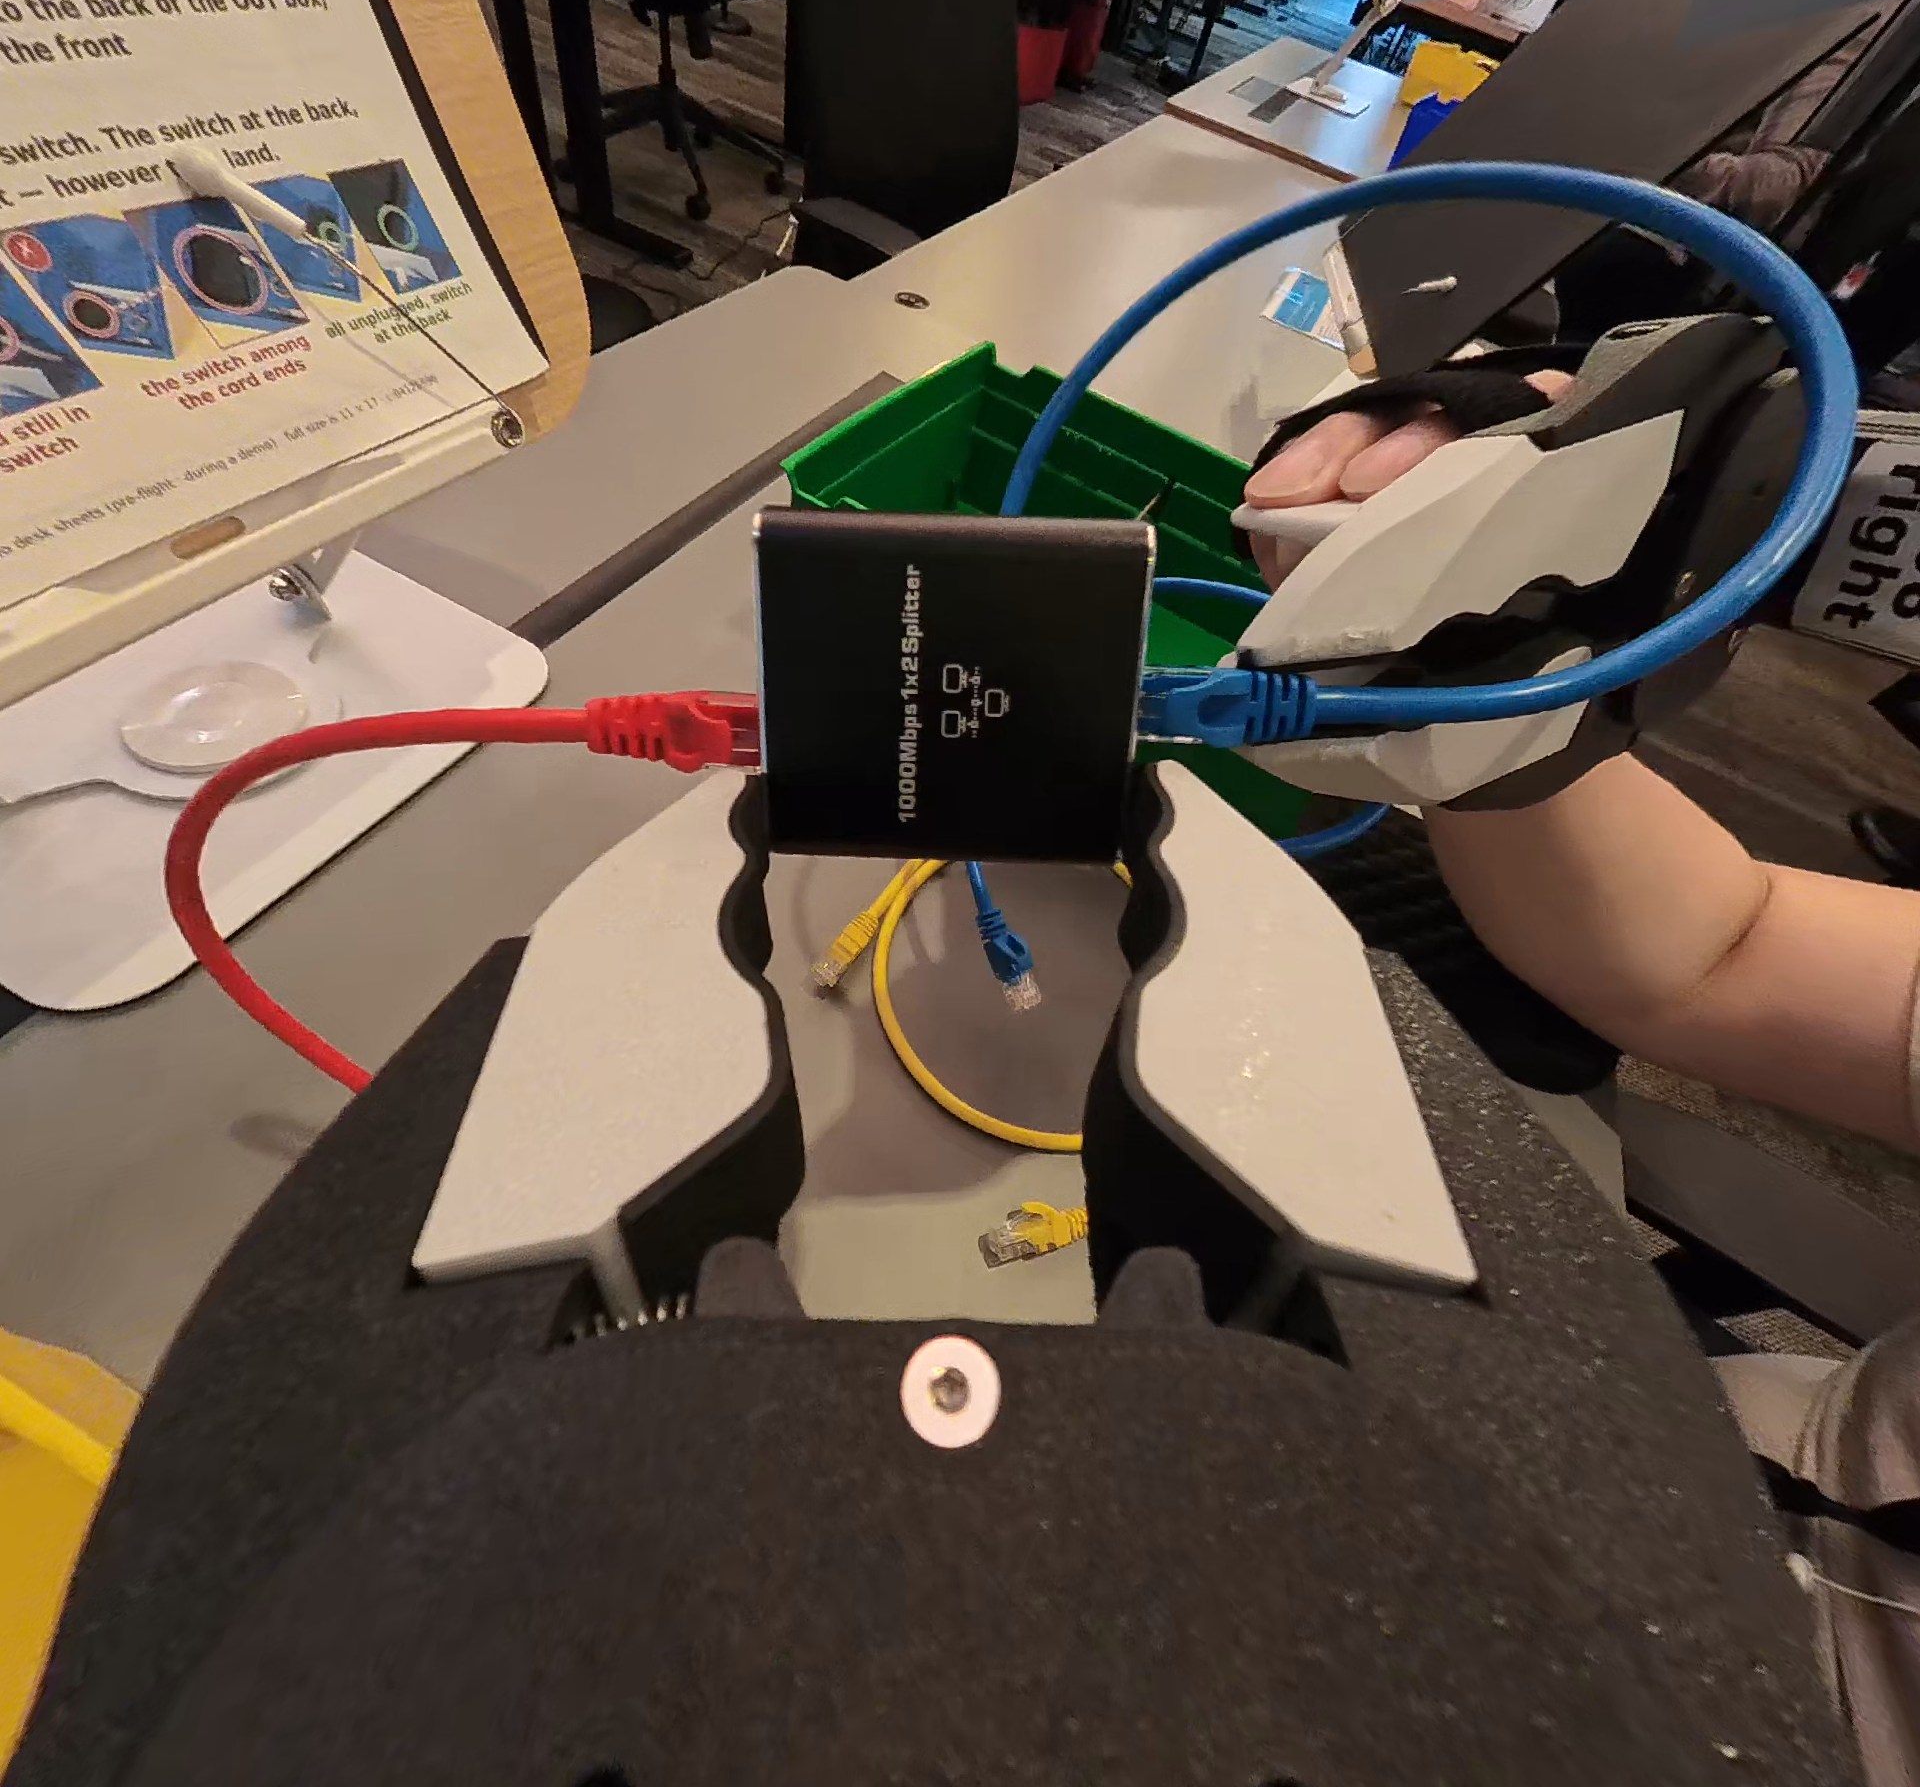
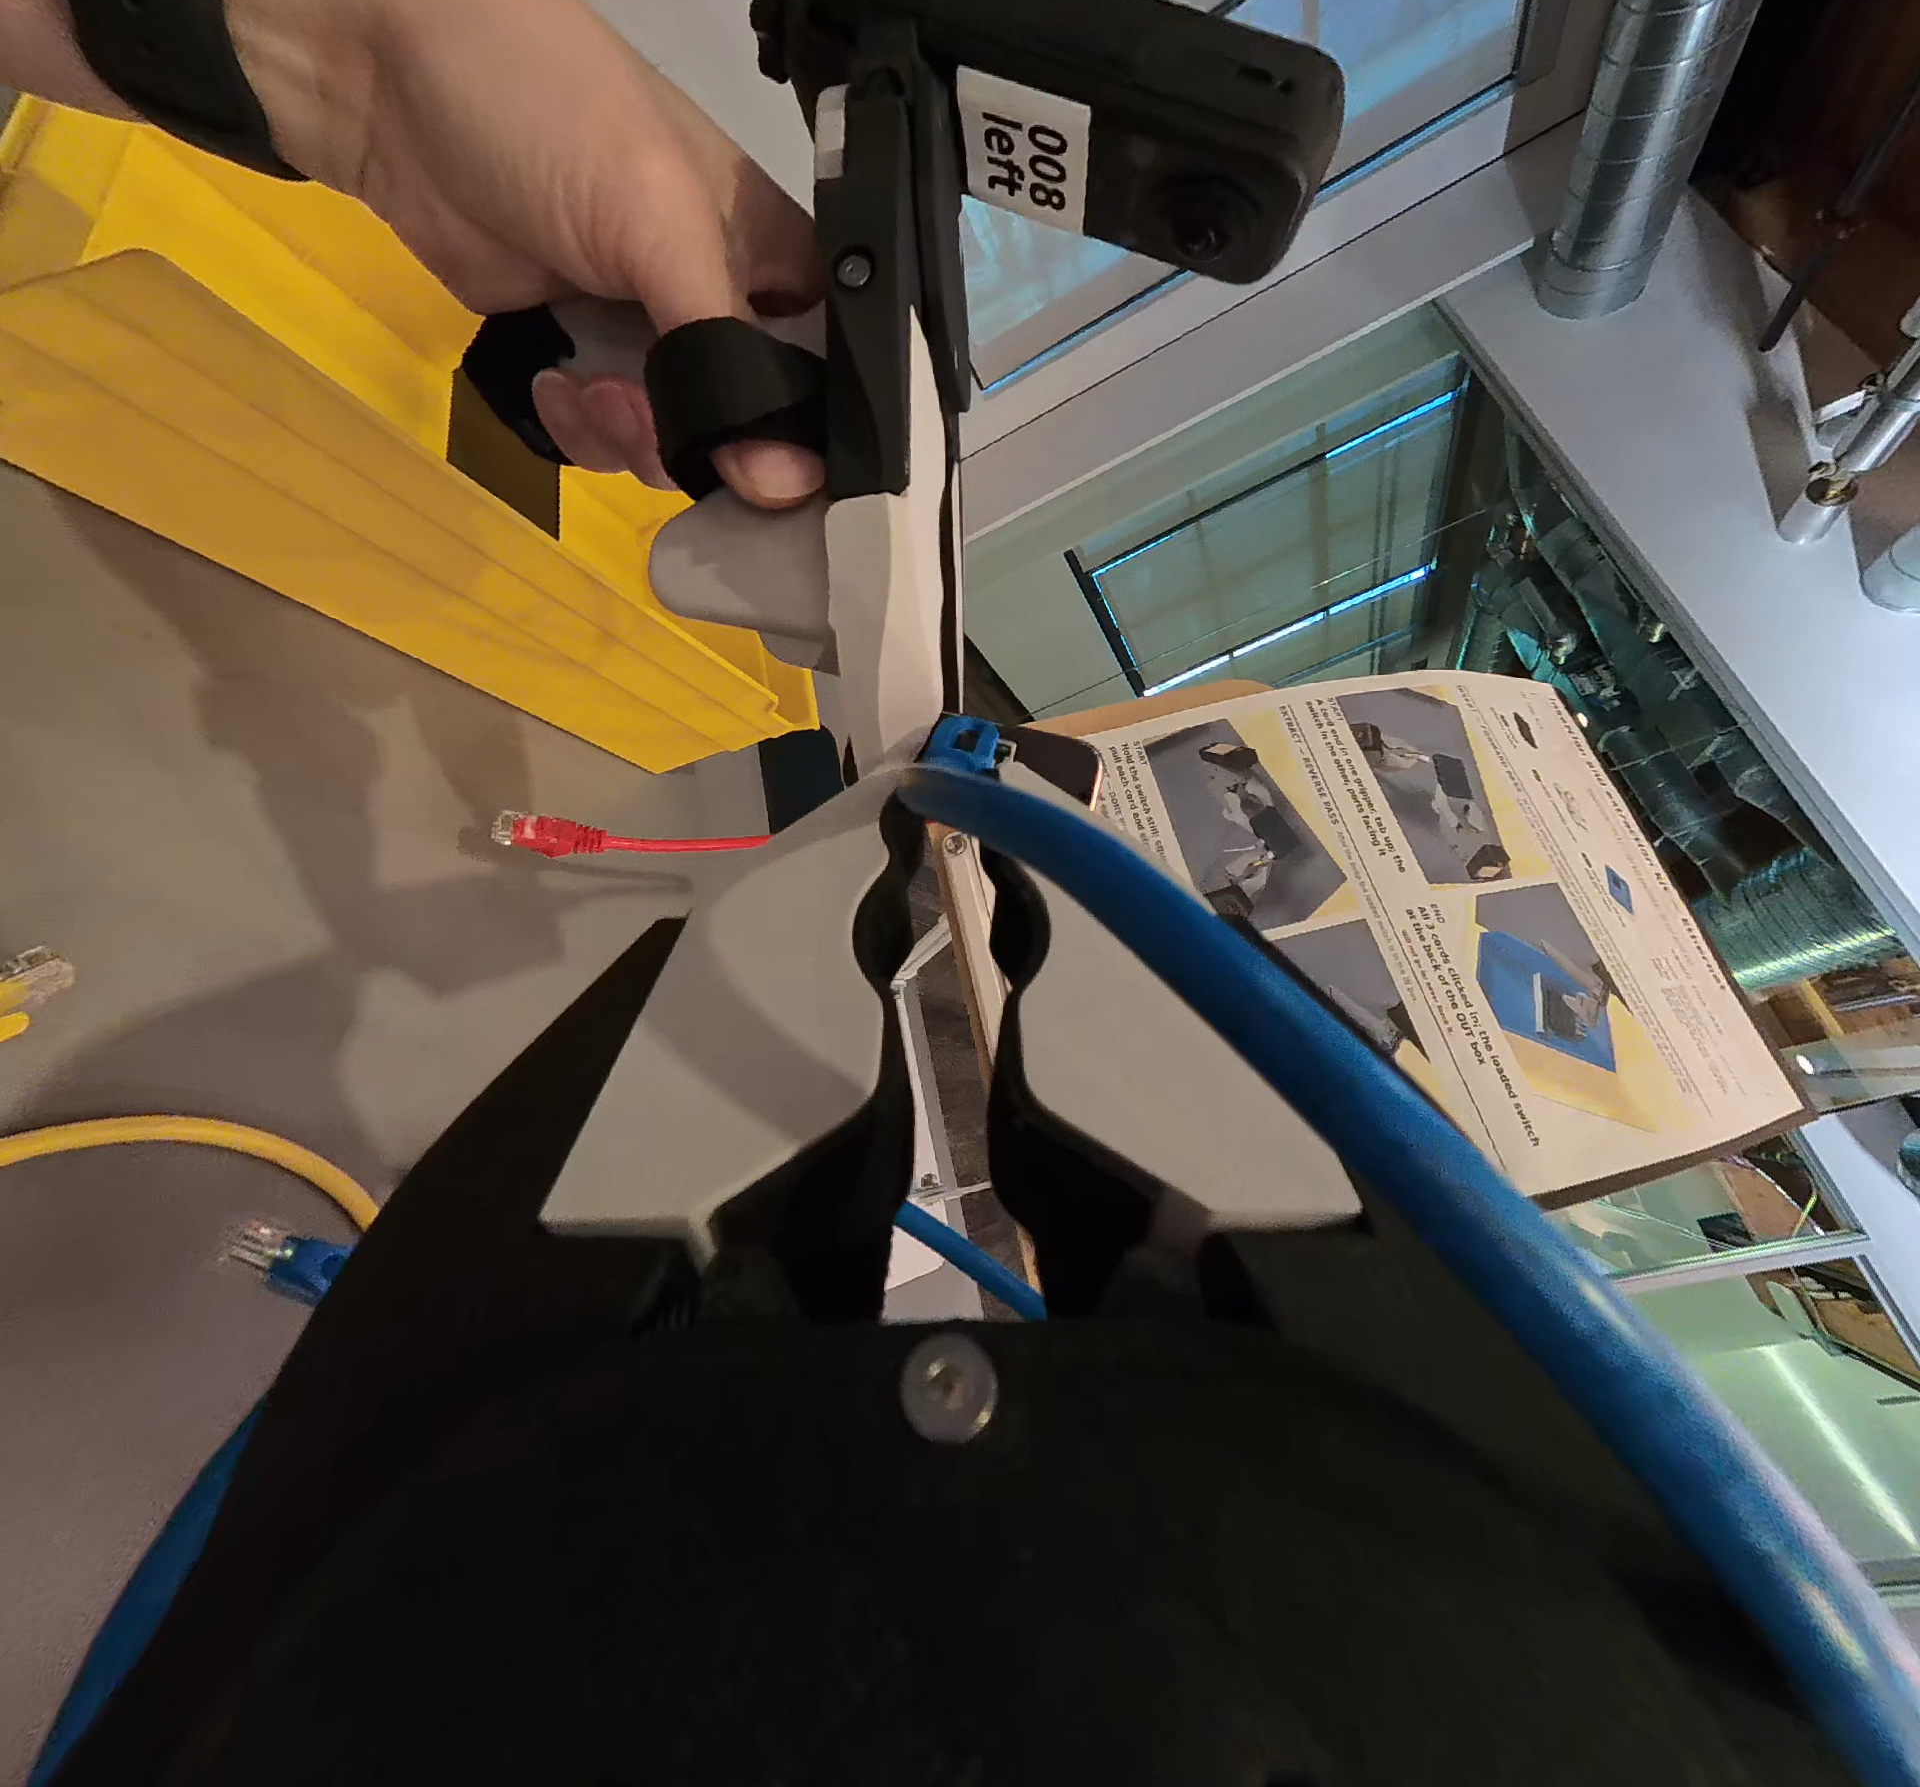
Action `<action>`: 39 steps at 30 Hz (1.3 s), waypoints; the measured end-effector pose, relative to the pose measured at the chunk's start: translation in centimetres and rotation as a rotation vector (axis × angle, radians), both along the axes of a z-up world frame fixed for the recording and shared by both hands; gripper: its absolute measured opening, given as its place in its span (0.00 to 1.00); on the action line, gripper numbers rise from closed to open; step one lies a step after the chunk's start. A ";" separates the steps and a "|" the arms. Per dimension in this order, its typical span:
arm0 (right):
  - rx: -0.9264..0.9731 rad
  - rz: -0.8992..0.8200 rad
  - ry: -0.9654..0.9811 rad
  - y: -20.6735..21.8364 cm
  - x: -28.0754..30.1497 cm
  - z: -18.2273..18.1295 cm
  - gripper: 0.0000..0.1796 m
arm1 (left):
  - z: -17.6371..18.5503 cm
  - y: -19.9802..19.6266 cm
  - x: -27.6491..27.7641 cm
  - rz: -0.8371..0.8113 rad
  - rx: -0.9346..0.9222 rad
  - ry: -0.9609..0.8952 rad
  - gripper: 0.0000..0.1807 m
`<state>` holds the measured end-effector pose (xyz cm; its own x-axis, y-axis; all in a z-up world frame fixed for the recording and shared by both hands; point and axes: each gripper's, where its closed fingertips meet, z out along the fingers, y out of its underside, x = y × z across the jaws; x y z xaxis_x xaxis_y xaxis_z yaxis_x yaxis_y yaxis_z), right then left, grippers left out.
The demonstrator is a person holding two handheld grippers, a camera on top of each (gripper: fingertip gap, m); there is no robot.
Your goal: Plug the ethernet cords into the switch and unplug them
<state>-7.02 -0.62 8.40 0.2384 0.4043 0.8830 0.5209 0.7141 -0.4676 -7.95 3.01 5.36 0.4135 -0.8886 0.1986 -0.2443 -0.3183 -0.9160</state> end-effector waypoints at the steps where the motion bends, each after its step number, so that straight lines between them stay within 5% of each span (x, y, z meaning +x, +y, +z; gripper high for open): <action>1: -0.004 0.001 0.004 0.0 0.1 0.0 0.06 | 0.0 0.0 0.0 0.002 -0.001 -0.002 0.36; 29: -0.227 -0.077 0.234 1.5 -0.5 1.1 0.07 | 1.6 1.5 -1.0 0.121 0.046 -0.071 0.36; 39: -0.094 -0.125 0.271 0.6 -0.3 2.7 0.07 | 3.7 0.6 -0.9 0.145 0.197 -0.091 0.36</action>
